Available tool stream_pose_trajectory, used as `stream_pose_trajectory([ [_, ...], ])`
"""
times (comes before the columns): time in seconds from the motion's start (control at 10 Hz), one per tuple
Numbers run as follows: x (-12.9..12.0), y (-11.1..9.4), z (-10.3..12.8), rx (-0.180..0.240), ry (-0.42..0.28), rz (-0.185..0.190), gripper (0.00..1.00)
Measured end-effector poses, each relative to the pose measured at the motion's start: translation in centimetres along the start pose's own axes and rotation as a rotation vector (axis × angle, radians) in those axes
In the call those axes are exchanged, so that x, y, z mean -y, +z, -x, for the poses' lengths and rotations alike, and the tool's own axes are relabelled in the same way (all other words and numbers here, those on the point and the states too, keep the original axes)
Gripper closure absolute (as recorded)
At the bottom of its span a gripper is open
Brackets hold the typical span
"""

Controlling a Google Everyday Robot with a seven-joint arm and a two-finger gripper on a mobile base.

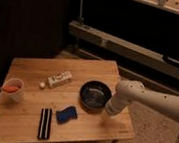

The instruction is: Push the ceramic bowl across the table

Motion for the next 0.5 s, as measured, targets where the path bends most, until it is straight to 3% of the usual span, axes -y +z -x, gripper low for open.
stream_pose_trajectory([
  [0.5,1.4,-0.1,3.1,0.005,0.0,0.003,1.0],
])
